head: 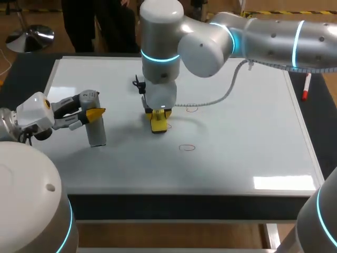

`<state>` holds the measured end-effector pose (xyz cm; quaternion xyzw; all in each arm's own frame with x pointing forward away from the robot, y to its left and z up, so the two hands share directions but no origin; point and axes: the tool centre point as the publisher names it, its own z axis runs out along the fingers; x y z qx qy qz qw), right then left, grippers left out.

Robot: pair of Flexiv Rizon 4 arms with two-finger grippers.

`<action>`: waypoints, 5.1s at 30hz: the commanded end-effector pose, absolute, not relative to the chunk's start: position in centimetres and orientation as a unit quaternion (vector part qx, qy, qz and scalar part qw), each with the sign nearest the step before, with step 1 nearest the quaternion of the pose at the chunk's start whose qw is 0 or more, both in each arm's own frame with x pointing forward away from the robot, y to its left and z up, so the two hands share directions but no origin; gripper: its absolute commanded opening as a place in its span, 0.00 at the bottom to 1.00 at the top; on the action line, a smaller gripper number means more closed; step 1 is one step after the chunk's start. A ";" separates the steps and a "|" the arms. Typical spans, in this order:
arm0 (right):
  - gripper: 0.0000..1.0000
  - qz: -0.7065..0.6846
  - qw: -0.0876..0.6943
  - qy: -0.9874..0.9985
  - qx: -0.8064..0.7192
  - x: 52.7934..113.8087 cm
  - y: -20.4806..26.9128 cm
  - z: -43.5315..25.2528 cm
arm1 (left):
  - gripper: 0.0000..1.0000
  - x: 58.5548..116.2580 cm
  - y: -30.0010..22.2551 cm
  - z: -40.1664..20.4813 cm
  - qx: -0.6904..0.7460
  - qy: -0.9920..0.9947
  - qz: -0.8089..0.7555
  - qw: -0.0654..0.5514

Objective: Pick up the inspection probe, press it on each red-marked spot on the whiteboard one by one, put down the probe, pick up the eraser, and wipe off all the red marks.

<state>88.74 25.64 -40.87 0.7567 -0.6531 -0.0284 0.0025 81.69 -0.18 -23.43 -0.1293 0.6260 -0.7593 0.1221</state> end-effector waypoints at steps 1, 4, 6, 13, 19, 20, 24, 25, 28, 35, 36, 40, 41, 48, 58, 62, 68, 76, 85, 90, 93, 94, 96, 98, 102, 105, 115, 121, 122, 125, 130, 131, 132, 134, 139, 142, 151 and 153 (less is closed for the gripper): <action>0.00 -0.029 0.002 -0.652 0.757 89.0 25.4 -41.2 | 0.00 81.6 -0.2 -23.3 -0.129 0.626 -0.759 0.123; 0.00 -0.033 0.002 -0.653 0.757 89.0 25.2 -41.4 | 0.00 81.6 -0.2 -23.3 -0.129 0.626 -0.759 0.123; 0.00 -0.035 0.002 -0.653 0.757 89.1 25.1 -41.6 | 0.00 81.6 -0.2 -23.3 -0.129 0.626 -0.759 0.123; 0.00 -0.033 0.009 -0.658 0.752 89.3 24.3 -41.7 | 0.00 81.6 -0.2 -23.3 -0.129 0.626 -0.759 0.123; 0.00 -0.034 0.014 -0.665 0.746 89.4 23.2 -41.9 | 0.00 81.6 -0.2 -23.3 -0.129 0.626 -0.759 0.123; 0.00 -0.033 0.016 -0.667 0.744 89.4 23.1 -42.0 | 0.00 81.6 -0.2 -23.3 -0.129 0.626 -0.759 0.123; 0.00 -0.033 0.019 -0.677 0.735 89.3 22.2 -42.2 | 0.00 81.6 -0.2 -23.3 -0.129 0.626 -0.759 0.123; 0.00 -0.033 0.019 -0.678 0.734 89.3 22.0 -42.2 | 0.00 81.6 -0.2 -23.3 -0.129 0.626 -0.759 0.123; 0.00 -0.033 0.022 -0.684 0.728 89.3 21.2 -42.3 | 0.00 81.6 -0.2 -23.3 -0.129 0.626 -0.759 0.123; 0.00 -0.028 0.030 -0.697 0.716 89.2 19.6 -42.4 | 0.00 81.6 -0.2 -23.3 -0.129 0.626 -0.759 0.123; 0.00 -0.028 0.031 -0.699 0.714 89.2 19.4 -42.4 | 0.00 81.6 -0.2 -23.3 -0.129 0.626 -0.759 0.123; 0.00 -0.026 0.034 -0.705 0.708 89.0 18.6 -42.2 | 0.00 81.6 -0.2 -23.3 -0.129 0.626 -0.759 0.123; 0.00 -0.026 0.034 -0.706 0.707 89.0 18.4 -42.1 | 0.00 81.6 -0.2 -23.3 -0.129 0.626 -0.759 0.123; 0.00 -0.025 0.027 -0.709 0.705 89.0 17.8 -40.0 | 0.00 81.6 -0.2 -23.3 -0.129 0.626 -0.759 0.123; 0.00 -0.020 0.014 -0.724 0.689 90.3 14.3 -38.0 | 0.00 81.6 -0.2 -23.3 -0.129 0.626 -0.759 0.123; 0.00 -0.014 0.018 -0.742 0.670 90.8 11.2 -37.8 | 0.00 81.6 -0.2 -23.3 -0.129 0.626 -0.759 0.123; 0.00 -0.017 0.023 -0.777 0.629 91.2 5.6 -37.5 | 0.00 81.6 -0.2 -23.3 -0.129 0.626 -0.759 0.123; 0.00 -0.020 0.028 -0.819 0.573 90.8 -1.4 -37.7 | 0.00 81.6 -0.2 -23.3 -0.129 0.626 -0.759 0.123; 0.00 -0.021 0.025 -0.852 0.522 89.2 -6.8 -37.7 | 0.00 81.6 -0.2 -23.3 -0.129 0.626 -0.759 0.123; 0.00 -0.024 0.026 -0.863 0.504 88.5 -8.9 -38.0 | 0.00 81.6 -0.2 -23.3 -0.129 0.626 -0.759 0.123; 0.00 -0.027 0.022 -0.867 0.497 88.2 -9.5 -38.1 | 0.00 81.6 -0.2 -23.3 -0.129 0.626 -0.759 0.123; 0.00 -0.028 0.022 -0.867 0.497 88.1 -9.5 -38.0 | 0.00 81.6 -0.2 -23.3 -0.129 0.626 -0.759 0.123; 0.00 -0.030 0.022 -0.866 0.499 88.1 -9.6 -38.1 | 0.00 81.6 -0.2 -23.3 -0.129 0.626 -0.759 0.123; 0.00 -0.028 0.017 -0.865 0.500 88.1 -9.6 -37.9 | 0.00 81.6 -0.2 -23.3 -0.129 0.626 -0.759 0.123; 0.00 -0.028 0.017 -0.865 0.500 88.1 -9.6 -37.9 | 0.00 81.6 -0.2 -23.3 -0.129 0.626 -0.759 0.123; 0.00 -0.028 0.017 -0.865 0.500 88.1 -9.6 -37.9 | 0.00 81.6 -0.2 -23.3 -0.129 0.626 -0.759 0.123; 0.00 -0.028 0.017 -0.865 0.500 88.1 -9.6 -37.9 | 0.00 81.6 -0.2 -23.3 -0.129 0.626 -0.759 0.123; 0.00 -0.028 0.017 -0.865 0.500 88.1 -9.6 -37.9 | 0.00 82.4 -1.8 -22.5 -0.106 0.629 -0.763 0.102; 0.00 -0.028 0.017 -0.865 0.500 88.1 -9.6 -37.9 | 0.00 82.5 -2.2 -22.4 -0.101 0.630 -0.764 0.098; 0.00 -0.028 0.017 -0.865 0.500 88.1 -9.6 -37.9 | 0.00 83.2 -3.3 -22.0 -0.090 0.631 -0.766 0.081; 0.00 -0.028 0.017 -0.865 0.500 88.1 -9.6 -37.9 | 0.00 84.1 -5.3 -21.3 -0.069 0.633 -0.768 0.064; 0.00 -0.028 0.017 -0.865 0.500 88.1 -9.6 -37.9 | 0.00 84.3 -5.8 -21.2 -0.064 0.633 -0.769 0.057; 0.00 -0.028 0.017 -0.865 0.500 88.1 -9.6 -37.9 | 0.00 84.5 -6.2 -21.1 -0.058 0.634 -0.769 0.053; 0.00 -0.028 0.017 -0.865 0.500 88.1 -9.6 -37.9 | 0.00 84.8 -7.4 -20.9 -0.049 0.634 -0.771 0.042; 0.00 -0.028 0.017 -0.865 0.500 88.1 -9.6 -37.9 | 0.00 85.7 -10.5 -20.4 -0.024 0.632 -0.774 0.016; 0.00 -0.028 0.017 -0.865 0.500 88.1 -9.6 -37.9 | 0.00 86.2 -12.4 -20.2 -0.010 0.628 -0.778 -0.002; 0.00 -0.028 0.017 -0.865 0.500 88.1 -9.6 -37.9 | 0.00 88.0 -17.5 -19.7 0.026 0.608 -0.792 -0.040; 0.00 -0.028 0.017 -0.865 0.500 88.1 -9.6 -37.9 | 0.00 88.5 -18.6 -19.8 0.034 0.611 -0.790 -0.041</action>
